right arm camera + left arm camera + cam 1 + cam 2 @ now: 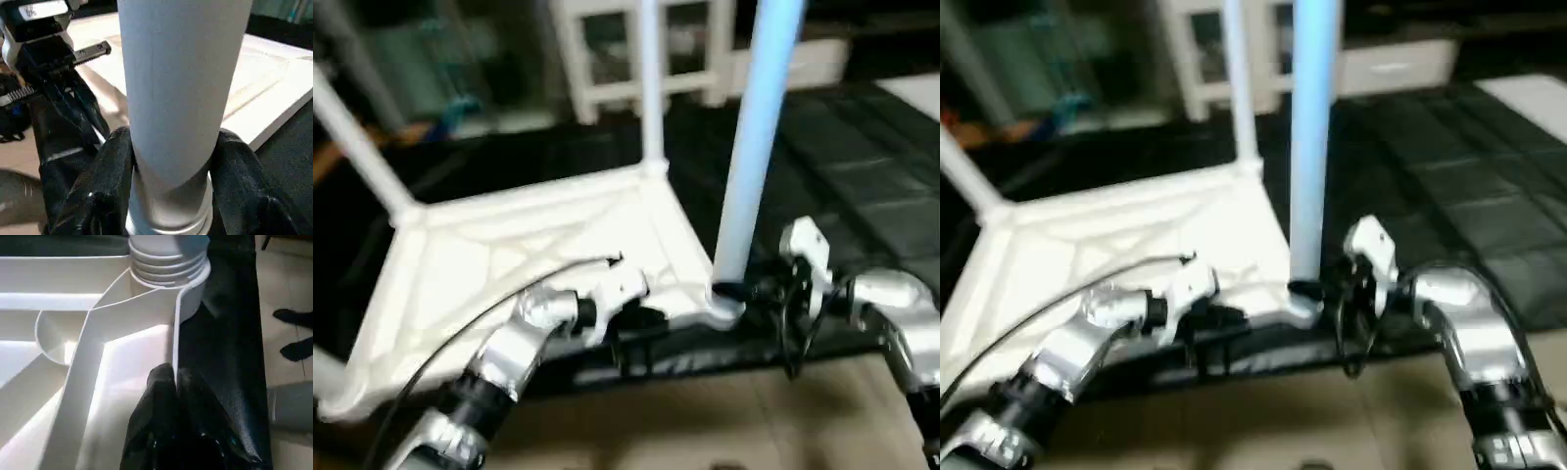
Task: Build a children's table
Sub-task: Rotate leg to tighten
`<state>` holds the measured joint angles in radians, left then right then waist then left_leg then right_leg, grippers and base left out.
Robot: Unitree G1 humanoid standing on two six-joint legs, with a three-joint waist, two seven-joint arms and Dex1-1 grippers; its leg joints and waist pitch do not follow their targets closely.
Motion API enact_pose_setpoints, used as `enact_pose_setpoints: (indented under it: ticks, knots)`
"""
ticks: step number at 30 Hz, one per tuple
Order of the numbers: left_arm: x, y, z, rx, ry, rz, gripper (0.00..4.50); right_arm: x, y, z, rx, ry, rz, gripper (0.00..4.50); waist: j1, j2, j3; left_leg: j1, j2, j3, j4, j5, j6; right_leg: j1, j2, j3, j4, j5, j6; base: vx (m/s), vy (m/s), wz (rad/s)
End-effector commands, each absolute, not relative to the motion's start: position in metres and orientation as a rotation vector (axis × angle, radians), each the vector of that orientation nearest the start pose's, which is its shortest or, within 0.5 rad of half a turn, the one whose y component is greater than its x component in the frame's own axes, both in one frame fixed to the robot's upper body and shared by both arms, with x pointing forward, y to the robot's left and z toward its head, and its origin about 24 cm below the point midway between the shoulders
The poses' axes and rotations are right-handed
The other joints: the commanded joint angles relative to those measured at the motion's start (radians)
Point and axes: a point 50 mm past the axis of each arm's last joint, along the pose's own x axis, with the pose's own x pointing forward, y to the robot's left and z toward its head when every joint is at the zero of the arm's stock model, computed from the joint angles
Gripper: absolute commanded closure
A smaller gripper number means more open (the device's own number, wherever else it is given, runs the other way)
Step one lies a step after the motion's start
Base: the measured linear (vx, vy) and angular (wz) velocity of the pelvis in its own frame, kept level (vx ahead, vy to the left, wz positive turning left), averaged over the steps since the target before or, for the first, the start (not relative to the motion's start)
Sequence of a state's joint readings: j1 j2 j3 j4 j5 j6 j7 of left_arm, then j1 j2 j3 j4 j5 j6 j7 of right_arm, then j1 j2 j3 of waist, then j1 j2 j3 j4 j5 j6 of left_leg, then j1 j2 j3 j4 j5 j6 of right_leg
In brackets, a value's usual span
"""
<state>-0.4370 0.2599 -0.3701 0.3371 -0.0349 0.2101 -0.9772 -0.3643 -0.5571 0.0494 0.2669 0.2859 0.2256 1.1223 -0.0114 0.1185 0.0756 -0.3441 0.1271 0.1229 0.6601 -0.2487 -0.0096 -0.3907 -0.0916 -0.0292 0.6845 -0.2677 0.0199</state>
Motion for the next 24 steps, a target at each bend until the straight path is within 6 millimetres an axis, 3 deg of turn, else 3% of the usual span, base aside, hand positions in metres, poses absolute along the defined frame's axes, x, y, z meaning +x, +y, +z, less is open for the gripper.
enact_pose_setpoints:
  ticks: [1, 2, 3, 4, 5, 6, 11, 13, 14, 15, 17, 18, 19, 20, 21, 23, 24]
  knots:
    - [0.284, 0.08, 0.035, 0.319, 0.378, -1.298, 4.5, 0.299, -0.205, 0.092, -0.191, 0.227, 1.027, 2.62, 0.019, -0.031, -0.079, -0.017, 0.049, -0.021, -0.08, 0.039, 0.06, 0.039, -0.054, 0.066, -0.158, -0.469, -0.118, 0.08, -0.05, -0.09]
    - [0.287, 0.079, 0.036, 0.327, 0.374, -1.264, 4.5, 0.3, -0.205, 0.092, -0.209, 0.224, 1.005, 2.62, -0.004, -0.032, -0.08, -0.008, 0.063, -0.014, -0.088, 0.004, 0.094, 0.025, -0.019, 0.041, -0.133, -0.172, -0.206, 0.008, -0.051, 0.18]
    - [0.289, 0.079, 0.036, 0.33, 0.372, -1.253, 4.5, 0.301, -0.205, 0.091, -0.215, 0.223, 0.998, 2.62, -0.013, -0.028, -0.071, -0.014, 0.071, -0.006, -0.098, -0.107, 0.115, 0.027, -0.026, 0.037, -0.145, -0.177, -0.262, -0.042, -0.035, 0.2]
    - [0.29, 0.078, 0.037, 0.325, 0.365, -1.249, 4.5, 0.303, -0.205, 0.091, -0.222, 0.217, 0.977, 2.62, -0.015, -0.025, -0.07, -0.017, 0.065, -0.001, -0.096, -0.157, 0.109, 0.03, -0.029, 0.037, -0.149, -0.229, -0.271, -0.042, -0.035, 0.2]
    - [0.29, 0.078, 0.037, 0.325, 0.365, -1.249, 4.5, 0.303, -0.205, 0.091, -0.222, 0.217, 0.977, 2.62, -0.017, -0.021, -0.068, -0.016, 0.065, 0.004, -0.103, -0.224, 0.087, 0.031, -0.031, 0.03, -0.16, -0.343, -0.257, 0.0, 0.0, 0.0]
    - [0.292, 0.078, 0.038, 0.326, 0.357, -1.234, 4.5, 0.304, -0.205, 0.091, -0.233, 0.212, 0.957, 2.62, -0.018, -0.02, -0.07, -0.015, 0.07, 0.005, -0.107, -0.238, 0.073, 0.03, -0.036, 0.029, -0.166, -0.371, -0.239, 0.0, 0.0, 0.0]
    - [0.296, 0.079, 0.041, 0.318, 0.344, -1.221, 4.5, 0.307, -0.204, 0.09, -0.249, 0.213, 0.925, 2.62, -0.027, -0.018, -0.072, -0.033, 0.079, 0.006, -0.118, -0.212, 0.077, 0.038, -0.042, 0.017, -0.168, -0.295, -0.23, 0.0, 0.0, 0.0]
    - [0.296, 0.079, 0.042, 0.314, 0.343, -1.227, 4.5, 0.308, -0.204, 0.089, -0.249, 0.213, 0.922, 2.62, -0.032, -0.017, -0.074, -0.032, 0.08, 0.006, -0.119, -0.22, 0.078, 0.042, -0.044, 0.015, -0.169, -0.295, -0.232, 0.0, 0.0, 0.0]
    - [0.296, 0.079, 0.042, 0.312, 0.343, -1.233, 4.5, 0.308, -0.204, 0.089, -0.251, 0.213, 0.92, 2.62, -0.038, -0.016, -0.072, -0.027, 0.081, 0.005, -0.124, -0.274, 0.069, 0.047, -0.044, 0.013, -0.169, -0.342, -0.226, 0.0, 0.0, 0.0]
    - [0.296, 0.079, 0.043, 0.313, 0.344, -1.236, 4.5, 0.308, -0.204, 0.089, -0.252, 0.213, 0.919, 2.62, -0.038, -0.016, -0.072, -0.027, 0.081, 0.005, -0.124, -0.274, 0.069, 0.047, -0.044, 0.013, -0.169, -0.342, -0.226, 0.0, 0.0, 0.0]
    - [0.295, 0.079, 0.042, 0.313, 0.345, -1.243, 4.5, 0.308, -0.204, 0.089, -0.253, 0.213, 0.915, 2.62, -0.055, -0.011, -0.064, 0.01, 0.074, 0.008, -0.133, -0.467, 0.045, 0.04, -0.029, -0.002, -0.182, -0.51, -0.209, 0.0, 0.0, 0.0]
    - [0.295, 0.078, 0.042, 0.314, 0.346, -1.246, 4.5, 0.308, -0.204, 0.089, -0.253, 0.212, 0.913, 2.62, -0.061, -0.012, -0.06, 0.02, 0.07, 0.009, -0.132, -0.509, 0.043, 0.037, -0.024, -0.008, -0.185, -0.55, -0.207, 0.0, 0.0, 0.0]
    - [0.295, 0.078, 0.042, 0.314, 0.347, -1.25, 4.5, 0.308, -0.204, 0.089, -0.253, 0.212, 0.911, 2.62, -0.071, -0.012, -0.051, 0.045, 0.062, 0.011, -0.128, -0.594, 0.033, 0.031, -0.016, -0.022, -0.195, -0.643, -0.193, 0.0, 0.0, 0.0]
    - [0.295, 0.078, 0.042, 0.315, 0.348, -1.254, 4.5, 0.309, -0.204, 0.089, -0.253, 0.212, 0.908, 2.62, -0.081, -0.012, -0.049, 0.057, 0.058, 0.009, -0.127, -0.621, 0.031, 0.033, -0.015, -0.028, -0.201, -0.669, -0.182, 0.0, 0.0, 0.0]
    - [0.295, 0.078, 0.042, 0.314, 0.349, -1.254, 4.5, 0.309, -0.204, 0.089, -0.253, 0.212, 0.907, 2.62, -0.083, -0.012, -0.047, 0.061, 0.059, 0.008, -0.13, -0.631, 0.031, 0.036, -0.016, -0.03, -0.204, -0.669, -0.179, 0.0, 0.0, 0.0]
    - [0.294, 0.078, 0.042, 0.313, 0.352, -1.261, 4.5, 0.309, -0.205, 0.089, -0.255, 0.213, 0.906, 2.62, -0.088, -0.015, -0.056, 0.049, 0.055, 0.014, -0.135, -0.567, 0.05, 0.067, -0.028, -0.027, -0.206, -0.62, -0.192, 0.026, 0.007, -0.01]
    - [0.294, 0.078, 0.042, 0.313, 0.353, -1.263, 4.5, 0.308, -0.205, 0.089, -0.256, 0.214, 0.906, 2.62, -0.087, -0.014, -0.057, 0.047, 0.054, 0.017, -0.136, -0.551, 0.056, 0.073, -0.03, -0.024, -0.205, -0.615, -0.199, 0.062, 0.007, 0.04]
